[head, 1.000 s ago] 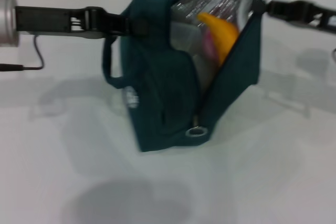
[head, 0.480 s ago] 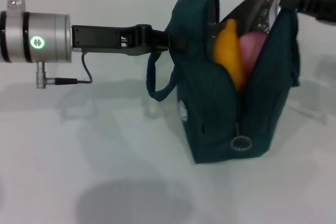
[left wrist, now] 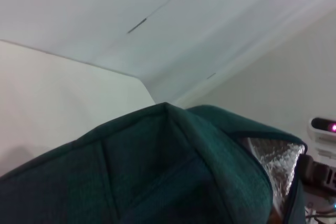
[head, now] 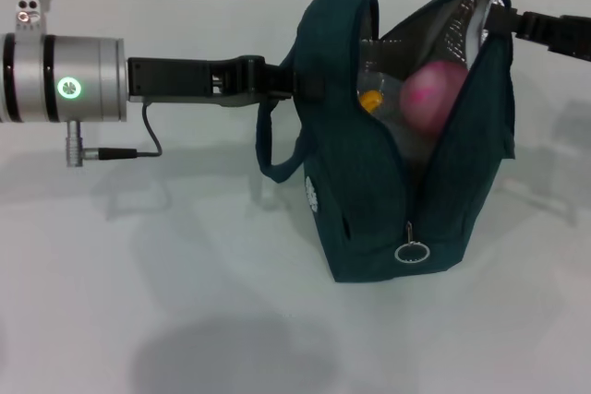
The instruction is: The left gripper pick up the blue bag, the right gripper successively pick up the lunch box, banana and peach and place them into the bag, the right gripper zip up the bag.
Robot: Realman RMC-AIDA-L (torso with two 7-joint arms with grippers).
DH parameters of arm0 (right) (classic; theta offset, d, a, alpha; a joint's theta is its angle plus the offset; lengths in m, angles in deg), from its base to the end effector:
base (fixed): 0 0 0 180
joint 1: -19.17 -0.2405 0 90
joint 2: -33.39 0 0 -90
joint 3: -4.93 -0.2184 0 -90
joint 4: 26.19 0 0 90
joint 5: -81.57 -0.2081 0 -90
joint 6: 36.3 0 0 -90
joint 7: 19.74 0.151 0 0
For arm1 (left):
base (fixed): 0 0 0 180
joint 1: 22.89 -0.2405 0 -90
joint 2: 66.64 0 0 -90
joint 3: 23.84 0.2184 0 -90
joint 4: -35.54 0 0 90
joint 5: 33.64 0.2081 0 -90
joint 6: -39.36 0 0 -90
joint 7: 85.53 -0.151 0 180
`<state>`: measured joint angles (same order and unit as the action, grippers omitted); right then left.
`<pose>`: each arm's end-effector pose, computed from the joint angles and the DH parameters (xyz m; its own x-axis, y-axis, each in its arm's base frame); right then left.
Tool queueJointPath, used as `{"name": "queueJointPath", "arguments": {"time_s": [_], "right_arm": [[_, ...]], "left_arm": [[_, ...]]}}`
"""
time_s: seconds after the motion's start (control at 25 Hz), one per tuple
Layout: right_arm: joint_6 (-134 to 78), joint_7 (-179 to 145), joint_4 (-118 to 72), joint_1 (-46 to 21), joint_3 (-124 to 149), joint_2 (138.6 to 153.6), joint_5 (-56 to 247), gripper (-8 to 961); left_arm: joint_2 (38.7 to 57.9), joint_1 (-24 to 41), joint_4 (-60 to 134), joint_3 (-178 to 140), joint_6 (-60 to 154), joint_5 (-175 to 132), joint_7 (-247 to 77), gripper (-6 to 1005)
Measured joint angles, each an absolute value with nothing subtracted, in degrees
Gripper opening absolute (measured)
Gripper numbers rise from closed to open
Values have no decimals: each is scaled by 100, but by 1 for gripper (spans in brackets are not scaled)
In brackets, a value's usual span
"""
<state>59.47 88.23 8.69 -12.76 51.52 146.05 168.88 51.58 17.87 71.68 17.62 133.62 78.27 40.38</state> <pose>0.1831 0.3350 0.0700 0.3733 -0.5748 -0.7282 -0.6314 -0.7325 0.2545 -0.1609 0.3388 0.0116 0.3768 0.8347 0.4016 0.7737 -0.5220 0.3589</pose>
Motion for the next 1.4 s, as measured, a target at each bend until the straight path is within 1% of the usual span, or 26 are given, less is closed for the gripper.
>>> {"name": "queueJointPath", "arguments": {"time_s": [0.4, 0.6, 0.84, 1.04, 1.16, 1.28, 1.4], "right_arm": [[6047, 8639, 904, -1063, 5099, 14619, 16660, 89], [6081, 8579, 873, -985, 5099, 14609, 16588, 289], [6304, 8462, 875, -809, 5022, 14603, 16515, 503], [7046, 7856, 905, -546, 4755, 14628, 16507, 736], [7443, 7191, 897, -349, 4801, 14664, 16641, 744], [7606, 6422, 866, -174, 4901, 14793, 17102, 752], [7534, 5482, 544, -64, 5184, 14853, 17508, 755]], "left_arm": [[5158, 1771, 7166, 1765, 13392, 7831, 4036, 36], [5153, 1767, 7166, 1765, 13392, 7818, 4035, 36], [5171, 1761, 7151, 1764, 13391, 7825, 4033, 36], [5206, 1762, 7148, 1764, 13359, 7825, 4025, 36], [5224, 1759, 7149, 1764, 13350, 7820, 4024, 36], [5244, 1736, 7148, 1765, 13331, 7816, 4005, 36], [5255, 1717, 7129, 1764, 13299, 7815, 3981, 36]]}}
